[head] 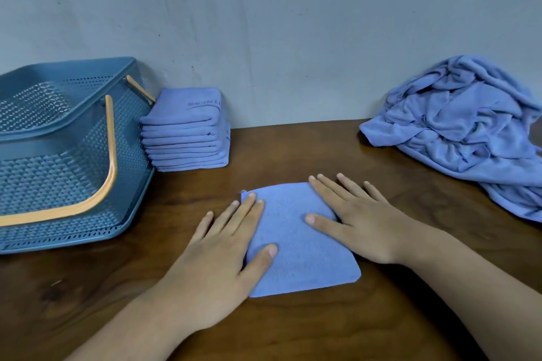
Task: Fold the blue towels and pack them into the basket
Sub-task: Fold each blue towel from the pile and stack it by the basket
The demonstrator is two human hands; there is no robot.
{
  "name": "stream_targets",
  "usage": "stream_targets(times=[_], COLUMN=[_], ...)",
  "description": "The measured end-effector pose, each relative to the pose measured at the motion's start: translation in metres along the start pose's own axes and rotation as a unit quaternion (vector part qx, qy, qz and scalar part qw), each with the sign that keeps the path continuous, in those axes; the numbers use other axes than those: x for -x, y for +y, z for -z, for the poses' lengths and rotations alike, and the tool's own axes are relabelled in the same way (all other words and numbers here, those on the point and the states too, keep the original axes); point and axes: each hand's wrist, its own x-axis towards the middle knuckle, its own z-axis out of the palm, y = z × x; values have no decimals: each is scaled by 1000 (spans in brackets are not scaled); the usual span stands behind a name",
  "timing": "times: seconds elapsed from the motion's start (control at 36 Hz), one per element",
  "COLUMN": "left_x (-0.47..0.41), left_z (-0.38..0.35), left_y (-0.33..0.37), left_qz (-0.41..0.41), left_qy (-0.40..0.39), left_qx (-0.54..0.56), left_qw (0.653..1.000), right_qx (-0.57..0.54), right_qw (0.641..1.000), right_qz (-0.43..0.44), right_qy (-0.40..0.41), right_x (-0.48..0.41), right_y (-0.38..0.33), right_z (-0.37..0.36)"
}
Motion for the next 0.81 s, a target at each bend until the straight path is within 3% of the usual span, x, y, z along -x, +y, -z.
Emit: stream_targets(times=[0.17, 0.39, 0.53, 0.58, 0.67, 0.75, 0.81], left_x=[1, 2, 2, 2, -5, -13, -17], left_z=[0, 2, 1, 0, 1, 3, 5], left_y=[-1, 0, -1, -2, -5, -6, -4], left_qz=[-1, -4, -5, 6, 66, 111, 120], left_qy=[3, -5, 5, 28, 116, 173, 164], left_qx=[22, 20, 45, 105, 301, 522, 617], left_qw=[1000, 1000, 999, 994, 944, 828, 760], right_qx=[-79, -189, -370, -445, -525, -527, -500], right_qw=[988, 964, 913, 880, 833, 820, 826], right_qz=[-72, -74, -56, -33, 23, 81, 123], right_qy=[109, 169, 163, 164, 173, 207, 229], right_x=[-1, -4, 1, 6, 13, 15, 15], right_y=[4, -18, -27, -33, -40, -42, -41], right_z=[0, -5, -3, 0, 5, 8, 7])
